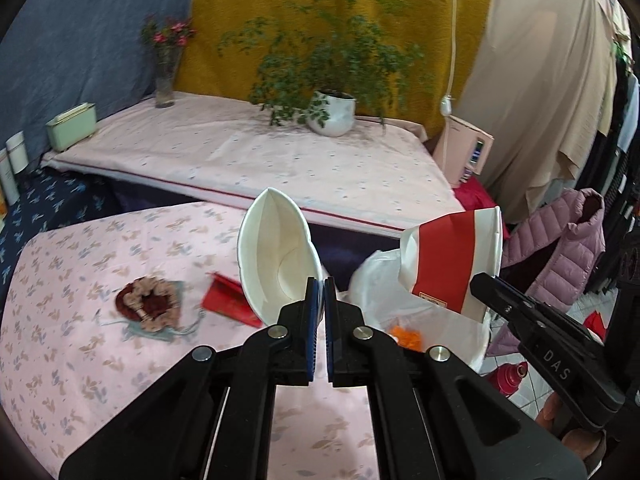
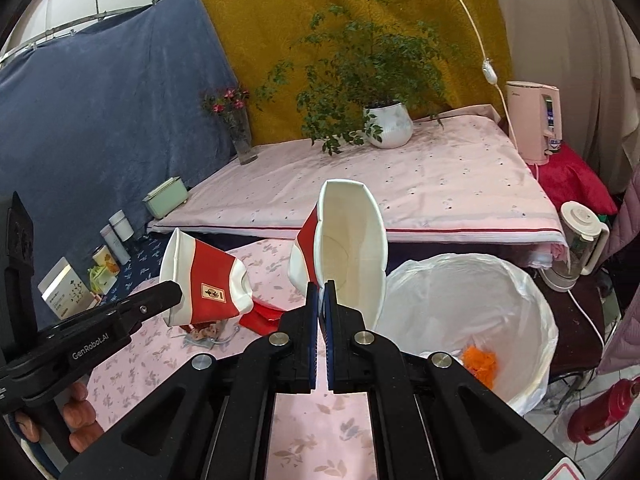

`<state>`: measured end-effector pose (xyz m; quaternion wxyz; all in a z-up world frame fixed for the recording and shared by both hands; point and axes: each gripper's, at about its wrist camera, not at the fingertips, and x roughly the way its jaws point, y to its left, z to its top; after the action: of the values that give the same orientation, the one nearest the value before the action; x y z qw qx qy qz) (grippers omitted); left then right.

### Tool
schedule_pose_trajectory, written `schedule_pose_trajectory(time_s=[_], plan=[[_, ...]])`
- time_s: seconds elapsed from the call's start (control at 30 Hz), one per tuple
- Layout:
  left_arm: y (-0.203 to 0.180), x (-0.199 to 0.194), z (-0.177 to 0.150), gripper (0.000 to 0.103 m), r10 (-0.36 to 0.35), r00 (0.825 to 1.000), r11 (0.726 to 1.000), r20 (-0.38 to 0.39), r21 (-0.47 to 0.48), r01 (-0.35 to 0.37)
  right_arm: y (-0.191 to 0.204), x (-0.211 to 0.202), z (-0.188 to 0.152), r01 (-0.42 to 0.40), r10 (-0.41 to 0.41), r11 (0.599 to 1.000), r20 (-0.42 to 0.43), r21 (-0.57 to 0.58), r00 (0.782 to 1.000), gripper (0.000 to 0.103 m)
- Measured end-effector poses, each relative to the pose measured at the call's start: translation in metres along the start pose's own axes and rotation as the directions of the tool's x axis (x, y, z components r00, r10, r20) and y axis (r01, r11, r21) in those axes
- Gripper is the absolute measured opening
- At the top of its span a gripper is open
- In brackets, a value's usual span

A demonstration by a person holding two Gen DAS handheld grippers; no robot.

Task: Collect trash
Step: 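Open both grippers over the bin, dropping the two red-white cups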

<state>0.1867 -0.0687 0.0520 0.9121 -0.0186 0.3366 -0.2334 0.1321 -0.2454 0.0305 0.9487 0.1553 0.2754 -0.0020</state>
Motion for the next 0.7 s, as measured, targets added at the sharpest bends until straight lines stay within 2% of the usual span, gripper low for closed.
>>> schedule_pose_trajectory(time_s=[0.27,0.7], plan=[[-0.055,0.024,0.009,0.003,-0.089,0.996,0.994,-0.025,0.058,0.090,-0.053,-0.012,0.003,0.071,-0.072,0.996,0.016,0.055,0.997,0.003],[-0.109,0.059,0.008,0.003,-0.154,0.986,0.980,-0.066,0.116,0.160,-0.104,-0.014,-0.001,0.133,-0.135,0.984,0.006,0.120,0.991,0.003]])
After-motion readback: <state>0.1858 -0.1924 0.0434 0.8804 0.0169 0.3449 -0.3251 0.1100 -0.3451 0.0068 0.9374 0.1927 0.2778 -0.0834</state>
